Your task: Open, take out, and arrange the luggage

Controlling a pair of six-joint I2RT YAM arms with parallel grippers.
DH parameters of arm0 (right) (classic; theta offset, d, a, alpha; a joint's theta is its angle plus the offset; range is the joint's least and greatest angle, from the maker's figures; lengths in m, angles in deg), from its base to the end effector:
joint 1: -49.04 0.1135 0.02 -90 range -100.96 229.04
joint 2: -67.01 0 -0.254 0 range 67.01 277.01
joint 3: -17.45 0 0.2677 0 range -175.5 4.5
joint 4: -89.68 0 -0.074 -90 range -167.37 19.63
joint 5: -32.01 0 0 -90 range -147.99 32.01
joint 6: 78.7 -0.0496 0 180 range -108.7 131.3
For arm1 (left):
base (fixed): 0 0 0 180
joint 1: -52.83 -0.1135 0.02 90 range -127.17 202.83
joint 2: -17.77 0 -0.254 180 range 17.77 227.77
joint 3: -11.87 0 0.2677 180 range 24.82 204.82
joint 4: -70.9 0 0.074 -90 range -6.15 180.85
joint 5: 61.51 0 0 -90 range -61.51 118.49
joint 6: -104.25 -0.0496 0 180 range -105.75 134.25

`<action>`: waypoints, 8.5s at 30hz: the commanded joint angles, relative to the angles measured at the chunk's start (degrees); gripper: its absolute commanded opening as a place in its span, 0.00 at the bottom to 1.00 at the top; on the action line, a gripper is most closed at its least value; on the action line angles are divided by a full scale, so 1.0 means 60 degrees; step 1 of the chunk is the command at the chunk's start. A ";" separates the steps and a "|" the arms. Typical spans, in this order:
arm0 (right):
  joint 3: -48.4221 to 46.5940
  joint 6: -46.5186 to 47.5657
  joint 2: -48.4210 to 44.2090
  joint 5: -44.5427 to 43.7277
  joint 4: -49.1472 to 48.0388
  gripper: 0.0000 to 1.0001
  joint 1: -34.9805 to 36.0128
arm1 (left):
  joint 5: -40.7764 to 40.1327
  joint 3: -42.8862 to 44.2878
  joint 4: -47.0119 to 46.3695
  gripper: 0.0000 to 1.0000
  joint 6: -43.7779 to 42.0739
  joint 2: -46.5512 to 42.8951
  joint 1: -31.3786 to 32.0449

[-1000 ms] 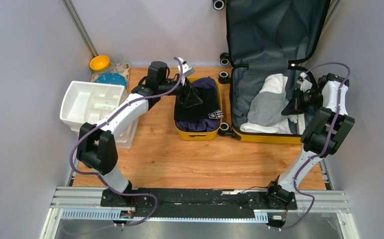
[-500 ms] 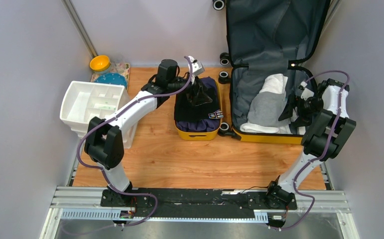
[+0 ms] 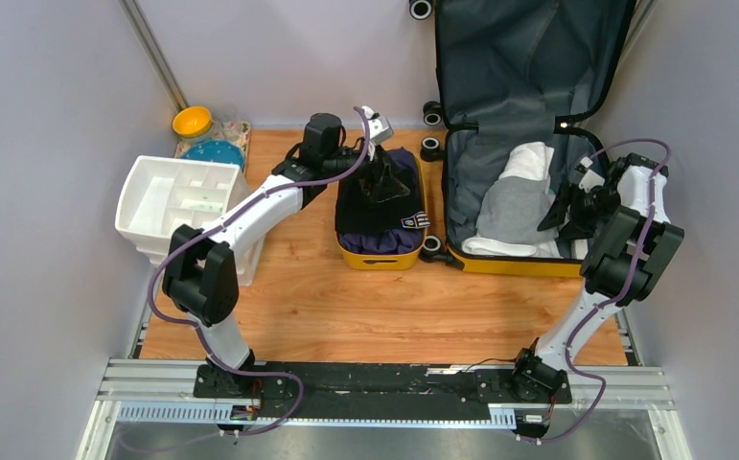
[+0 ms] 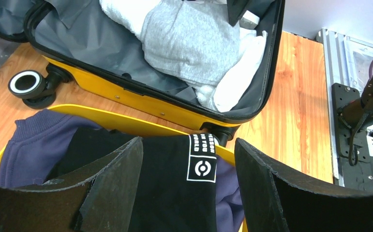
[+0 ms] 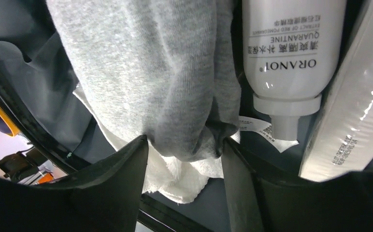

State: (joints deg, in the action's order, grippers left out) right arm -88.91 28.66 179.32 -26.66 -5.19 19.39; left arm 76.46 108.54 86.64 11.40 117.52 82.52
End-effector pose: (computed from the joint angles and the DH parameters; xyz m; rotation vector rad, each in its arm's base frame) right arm 0.3434 -0.1658 0.2044 0.3123 2.8300 0.7429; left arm 0.3569 -0.2459 0.3149 1.0808 1.6065 -1.1049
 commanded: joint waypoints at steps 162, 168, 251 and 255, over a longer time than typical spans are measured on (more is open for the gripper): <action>-0.2465 -0.7977 -0.3117 0.4724 -1.0067 0.00 0.3842 | -0.1608 0.0709 0.0503 0.90 0.0431 -0.1770 -0.1184; -0.2407 -0.8634 -0.4025 0.4987 -1.1076 0.00 0.4735 | -0.2032 0.0447 0.0722 0.90 0.0417 -0.2355 -0.1242; 0.0011 -0.3068 -0.1114 0.1487 -0.5394 0.95 0.7168 | 0.3579 -0.2631 0.1541 0.00 0.6175 -0.0453 -0.2312; -0.0295 -0.3070 -0.0673 0.1605 -0.5264 0.87 0.7460 | 0.3359 -0.2382 0.2126 0.00 0.5545 -0.0335 -0.2312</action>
State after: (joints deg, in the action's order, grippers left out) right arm -86.77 12.47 173.86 -17.39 -37.14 62.40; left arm 94.16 92.72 94.25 48.92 117.43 68.21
